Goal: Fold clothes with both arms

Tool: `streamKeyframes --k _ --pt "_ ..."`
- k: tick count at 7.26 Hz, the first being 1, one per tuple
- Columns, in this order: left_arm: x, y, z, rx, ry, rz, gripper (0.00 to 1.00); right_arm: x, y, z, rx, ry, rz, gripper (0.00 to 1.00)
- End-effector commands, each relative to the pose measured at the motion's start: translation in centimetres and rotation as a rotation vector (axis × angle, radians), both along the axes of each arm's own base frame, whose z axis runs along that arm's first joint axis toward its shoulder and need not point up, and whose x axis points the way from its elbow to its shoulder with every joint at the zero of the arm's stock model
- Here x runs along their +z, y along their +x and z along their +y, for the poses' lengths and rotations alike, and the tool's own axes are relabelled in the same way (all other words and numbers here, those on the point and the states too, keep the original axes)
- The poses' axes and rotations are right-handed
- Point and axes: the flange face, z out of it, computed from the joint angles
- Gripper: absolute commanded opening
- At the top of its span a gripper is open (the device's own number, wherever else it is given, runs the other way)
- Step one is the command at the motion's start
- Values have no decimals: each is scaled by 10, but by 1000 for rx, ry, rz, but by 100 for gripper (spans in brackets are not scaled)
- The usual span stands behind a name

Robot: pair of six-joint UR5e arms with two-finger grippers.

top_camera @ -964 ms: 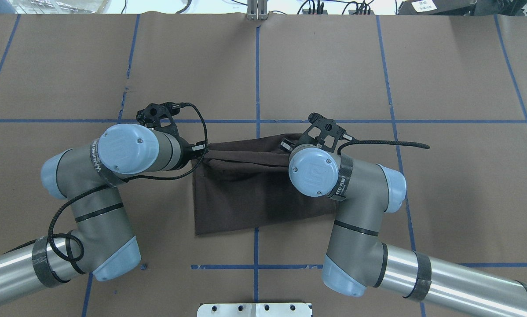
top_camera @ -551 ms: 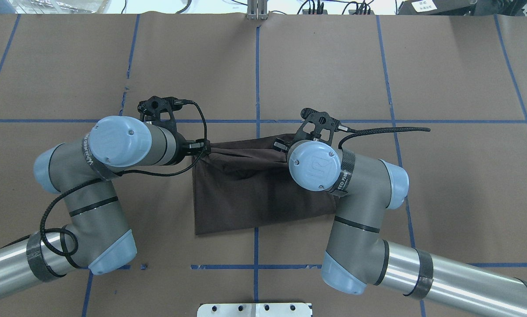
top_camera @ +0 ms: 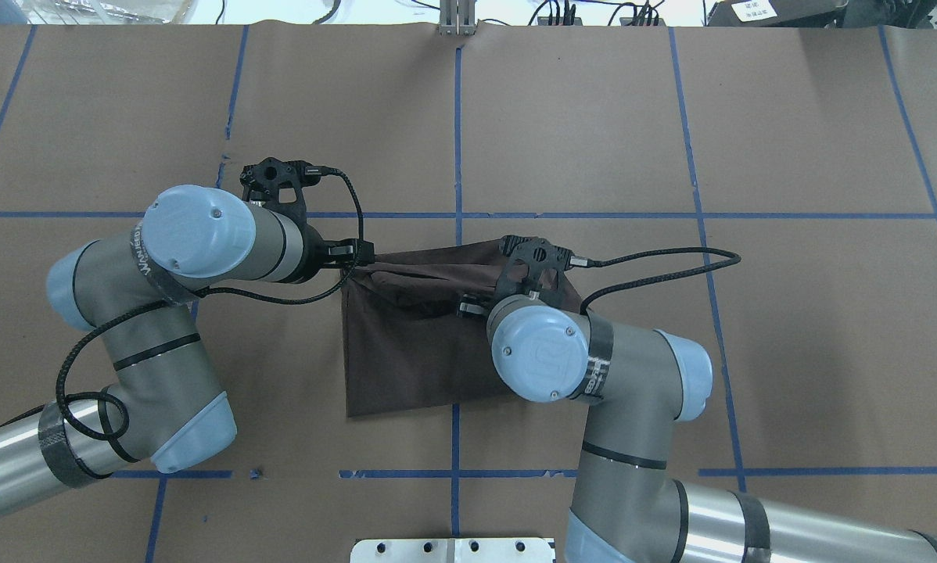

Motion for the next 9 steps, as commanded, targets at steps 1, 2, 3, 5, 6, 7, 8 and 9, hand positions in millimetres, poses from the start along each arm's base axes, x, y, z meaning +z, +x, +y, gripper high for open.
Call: streamKeyframes --k 1,2,3,5,6,7,8,9 --pt "1 0 0 0 -1 0 100 14 -17 25 -54 62 93 100" --pt "1 0 0 0 -1 0 100 15 -18 24 -87 93 143 100" --pt "1 -1 0 0 -2 -1 100 20 -18 16 -81 98 161 100" --pt "2 -1 1 -1 -3 -1 100 36 -20 -7 -63 94 200 100" --pt "2 -1 1 -1 -3 -1 100 42 -17 -19 -49 90 216 100" --pt "0 -2 1 -1 -1 3 100 45 -13 -42 -20 81 231 100" --pt "-5 -6 2 -1 3 12 100 33 -21 -77 6 75 248 100" --pt "-9 -9 5 0 8 20 100 26 -31 -116 32 53 239 100"
